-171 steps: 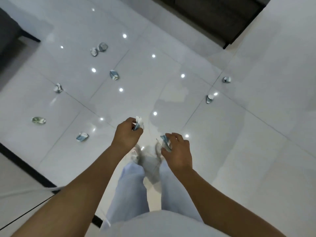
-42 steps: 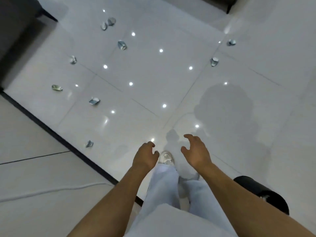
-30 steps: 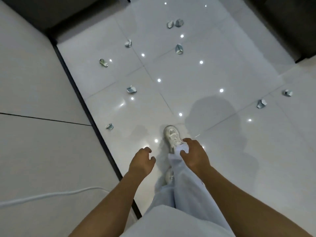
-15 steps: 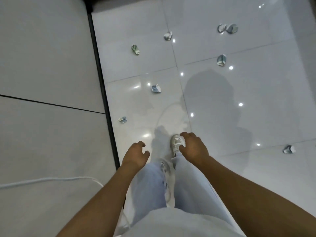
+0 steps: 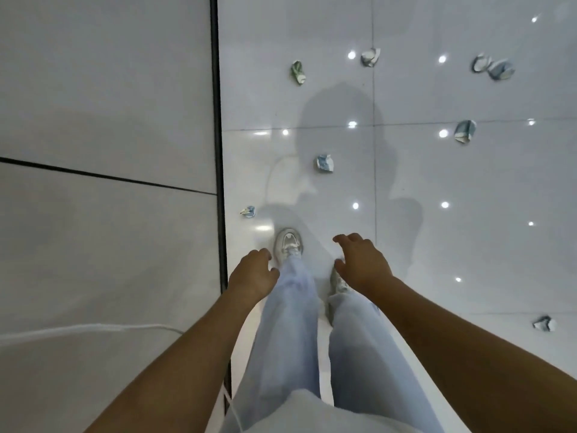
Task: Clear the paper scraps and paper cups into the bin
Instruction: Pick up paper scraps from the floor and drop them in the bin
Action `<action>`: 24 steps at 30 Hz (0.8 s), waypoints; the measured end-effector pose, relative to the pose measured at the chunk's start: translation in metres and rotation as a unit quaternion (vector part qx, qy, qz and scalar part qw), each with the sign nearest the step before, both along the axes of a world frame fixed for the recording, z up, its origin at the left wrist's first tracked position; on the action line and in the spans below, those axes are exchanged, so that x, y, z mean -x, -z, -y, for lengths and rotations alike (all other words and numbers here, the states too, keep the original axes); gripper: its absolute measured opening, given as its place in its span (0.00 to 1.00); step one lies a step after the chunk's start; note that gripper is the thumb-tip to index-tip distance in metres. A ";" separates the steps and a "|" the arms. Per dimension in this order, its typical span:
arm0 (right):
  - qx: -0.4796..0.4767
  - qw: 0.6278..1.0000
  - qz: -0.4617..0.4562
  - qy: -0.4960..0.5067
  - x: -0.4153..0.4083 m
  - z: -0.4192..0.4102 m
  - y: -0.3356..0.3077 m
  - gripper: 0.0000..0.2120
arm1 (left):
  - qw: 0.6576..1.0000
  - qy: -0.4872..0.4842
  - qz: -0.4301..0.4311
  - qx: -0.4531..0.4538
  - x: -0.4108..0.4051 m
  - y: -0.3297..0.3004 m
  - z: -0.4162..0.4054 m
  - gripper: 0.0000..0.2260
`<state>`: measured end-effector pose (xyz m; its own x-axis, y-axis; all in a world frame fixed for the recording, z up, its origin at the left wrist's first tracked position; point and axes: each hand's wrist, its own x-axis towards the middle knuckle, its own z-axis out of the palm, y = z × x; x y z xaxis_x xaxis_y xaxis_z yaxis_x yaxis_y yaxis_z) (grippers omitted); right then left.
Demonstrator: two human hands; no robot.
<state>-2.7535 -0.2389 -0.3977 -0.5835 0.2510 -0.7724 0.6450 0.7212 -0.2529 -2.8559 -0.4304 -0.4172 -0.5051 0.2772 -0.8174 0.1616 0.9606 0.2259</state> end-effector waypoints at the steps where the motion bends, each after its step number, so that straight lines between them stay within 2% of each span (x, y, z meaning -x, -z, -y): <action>1: 0.001 1.000 -0.003 -0.008 0.013 0.003 0.005 0.24 | 1.000 0.001 -0.003 0.004 0.011 0.007 0.003 0.18; 8: 0.011 0.999 -0.030 -0.042 0.074 0.010 0.048 0.24 | 0.998 -0.054 -0.002 0.016 0.060 0.054 0.011 0.18; 13: 0.013 0.999 -0.027 -0.032 0.105 -0.006 0.100 0.24 | 0.999 -0.045 -0.014 0.025 0.079 0.097 0.009 0.17; 18: 0.006 0.998 -0.037 0.050 0.134 -0.035 0.170 0.25 | 0.999 -0.029 -0.009 0.023 0.092 0.151 -0.007 0.16; 24: -0.016 0.997 -0.038 0.070 0.158 -0.080 0.282 0.26 | 1.000 -0.013 -0.024 0.015 0.107 0.244 -0.040 0.15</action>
<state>-2.9119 -0.1590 -0.6793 -0.5976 0.3578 -0.7176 0.7194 0.6345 -0.2827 -2.9631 -0.3906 -0.6615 -0.5505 0.2399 -0.7996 0.1472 0.9707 0.1899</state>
